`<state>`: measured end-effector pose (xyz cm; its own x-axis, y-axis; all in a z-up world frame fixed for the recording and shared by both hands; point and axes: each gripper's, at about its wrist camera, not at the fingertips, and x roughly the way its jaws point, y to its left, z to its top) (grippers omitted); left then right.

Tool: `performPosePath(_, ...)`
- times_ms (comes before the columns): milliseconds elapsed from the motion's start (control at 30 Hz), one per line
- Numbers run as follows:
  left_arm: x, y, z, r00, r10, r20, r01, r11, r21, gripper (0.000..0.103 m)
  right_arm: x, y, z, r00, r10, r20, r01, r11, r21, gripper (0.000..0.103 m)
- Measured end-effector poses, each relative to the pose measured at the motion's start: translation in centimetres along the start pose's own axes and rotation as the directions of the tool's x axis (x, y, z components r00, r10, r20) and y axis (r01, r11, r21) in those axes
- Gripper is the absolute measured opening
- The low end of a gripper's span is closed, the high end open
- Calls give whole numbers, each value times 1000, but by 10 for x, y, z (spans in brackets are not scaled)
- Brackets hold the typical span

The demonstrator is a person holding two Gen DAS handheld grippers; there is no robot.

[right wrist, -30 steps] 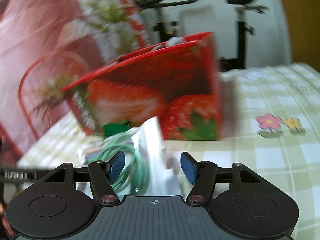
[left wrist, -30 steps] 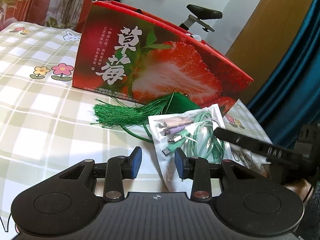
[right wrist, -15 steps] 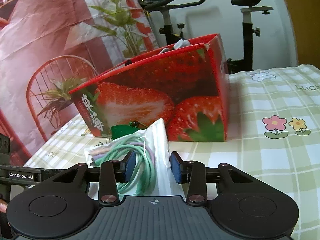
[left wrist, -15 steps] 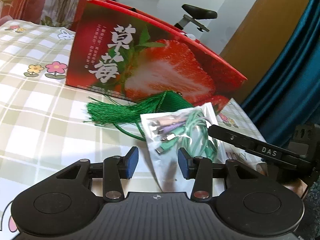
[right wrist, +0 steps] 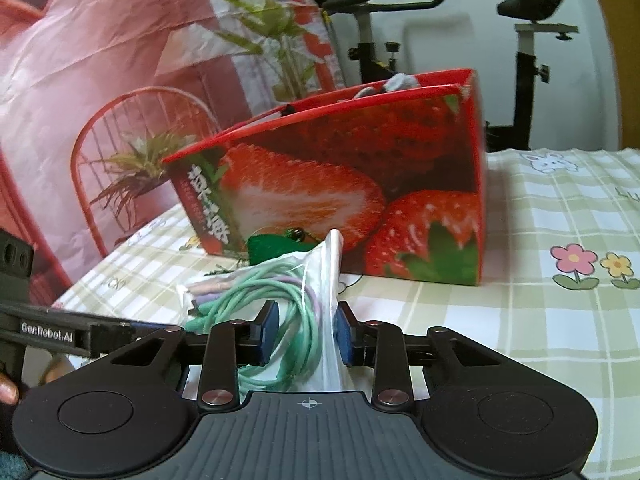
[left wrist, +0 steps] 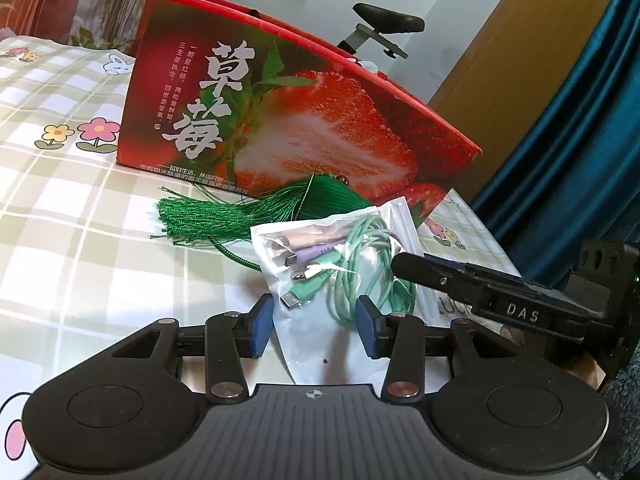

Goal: Organize soft objects
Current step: 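Lift the cable bag with both tools and lower it into the red box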

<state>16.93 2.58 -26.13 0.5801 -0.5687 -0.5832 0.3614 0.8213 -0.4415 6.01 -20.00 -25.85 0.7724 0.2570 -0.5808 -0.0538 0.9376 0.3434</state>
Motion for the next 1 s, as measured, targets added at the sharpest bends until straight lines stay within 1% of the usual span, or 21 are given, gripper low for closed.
performPosePath(67, 0, 0, 1, 1000, 10, -3, -10, 1000, -4, 43, 0, 3, 0, 1000, -1, 0, 1, 1000, -18, 27)
performPosePath(100, -1, 1, 2, 1000, 17, -6, -17, 1000, -4, 37, -1, 4, 0, 1000, -2, 0, 2, 1000, -27, 27)
performPosePath(167, -3, 1, 5, 1000, 28, -5, -28, 1000, -3, 33, -3, 7, 0, 1000, -12, 2, 12, 999, -38, 23)
performPosePath(300, -14, -2, 14, 999, 18, 35, -18, 1000, 9, 33, -10, 13, 4, 1000, -19, 10, 19, 999, -44, 23)
performPosePath(400, -24, -4, 23, 998, -2, 66, 0, 1000, 23, 33, -21, 14, 13, 998, -1, 62, 2, 1000, -12, 23)
performPosePath(467, -31, -6, 30, 996, -6, 84, 3, 999, 40, 33, -28, 16, 22, 995, 14, 102, -15, 1000, 10, 21)
performPosePath(600, -45, -12, 52, 992, -17, 124, 9, 998, 64, 33, -41, 29, 44, 986, 30, 166, -25, 999, -33, 21)
performPosePath(700, -55, -17, 73, 986, -27, 167, 13, 996, 85, 34, -47, 35, 64, 978, 41, 204, -32, 999, -44, 21)
performPosePath(833, -59, -24, 102, 978, -29, 204, 7, 994, 110, 34, -46, 35, 91, 974, 39, 225, -30, 999, -42, 21)
performPosePath(1000, -48, -29, 132, 977, -22, 211, -3, 993, 120, 34, -38, 36, 121, 971, 17, 239, -12, 1000, -25, 21)
